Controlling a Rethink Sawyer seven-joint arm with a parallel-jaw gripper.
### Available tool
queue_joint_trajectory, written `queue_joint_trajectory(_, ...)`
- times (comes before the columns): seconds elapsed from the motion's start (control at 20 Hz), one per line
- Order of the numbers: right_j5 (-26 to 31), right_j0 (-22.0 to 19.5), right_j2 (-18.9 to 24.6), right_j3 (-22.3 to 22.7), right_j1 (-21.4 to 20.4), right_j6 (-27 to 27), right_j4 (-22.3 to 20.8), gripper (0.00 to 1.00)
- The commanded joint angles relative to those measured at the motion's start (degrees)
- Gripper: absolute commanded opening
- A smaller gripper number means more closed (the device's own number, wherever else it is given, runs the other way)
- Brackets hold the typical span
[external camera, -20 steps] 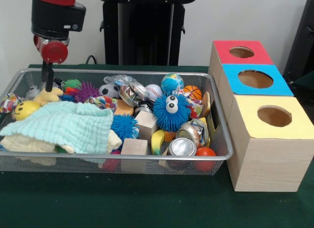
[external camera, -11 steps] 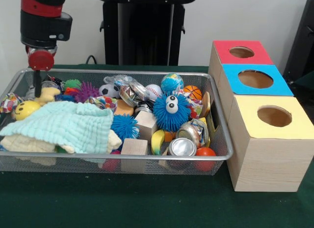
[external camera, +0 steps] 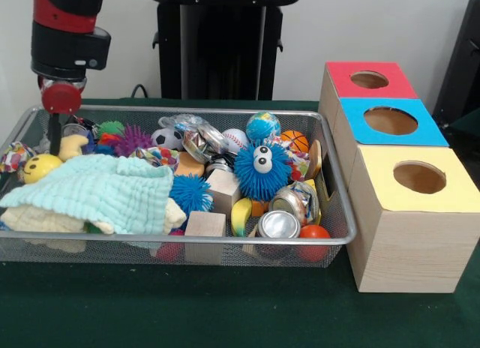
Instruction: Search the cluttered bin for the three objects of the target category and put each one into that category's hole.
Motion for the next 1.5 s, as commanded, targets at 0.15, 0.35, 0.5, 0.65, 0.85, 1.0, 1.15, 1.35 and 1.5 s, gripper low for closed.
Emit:
queue_joint_trajectory(0.15, 0.97, 1.82, 6.58, 3.4, -1.91, 11.02, 1.91, 1.0)
queue_joint_trajectory(0.35, 2.01, 3.49, 7.05, 3.86, -2.61, 12.16, 3.64, 1.0)
queue_joint_trajectory(0.5, -0.9, 2.91, 8.53, 4.4, -0.91, 13.02, 3.07, 1.0)
queue_joint_trajectory(0.65, -4.49, 2.23, 9.8, 5.36, 0.83, 14.51, 2.29, 1.0)
queue_joint_trajectory(0.85, -7.51, 1.26, 11.01, 5.45, 2.8, 14.94, 1.21, 1.0)
queue_joint_trajectory(1.0, -9.12, 0.75, 11.58, 4.99, 4.3, 14.72, 0.76, 1.0)
queue_joint_trajectory(1.15, -10.38, -0.85, 12.45, 4.16, 5.94, 13.63, -0.49, 1.0)
queue_joint_trajectory(1.35, -12.42, -3.18, 13.54, 2.4, 8.94, 12.02, -2.49, 1.0)
queue_joint_trajectory(1.5, -13.51, -3.38, 13.17, 1.76, 9.98, 11.32, -2.89, 1.0)
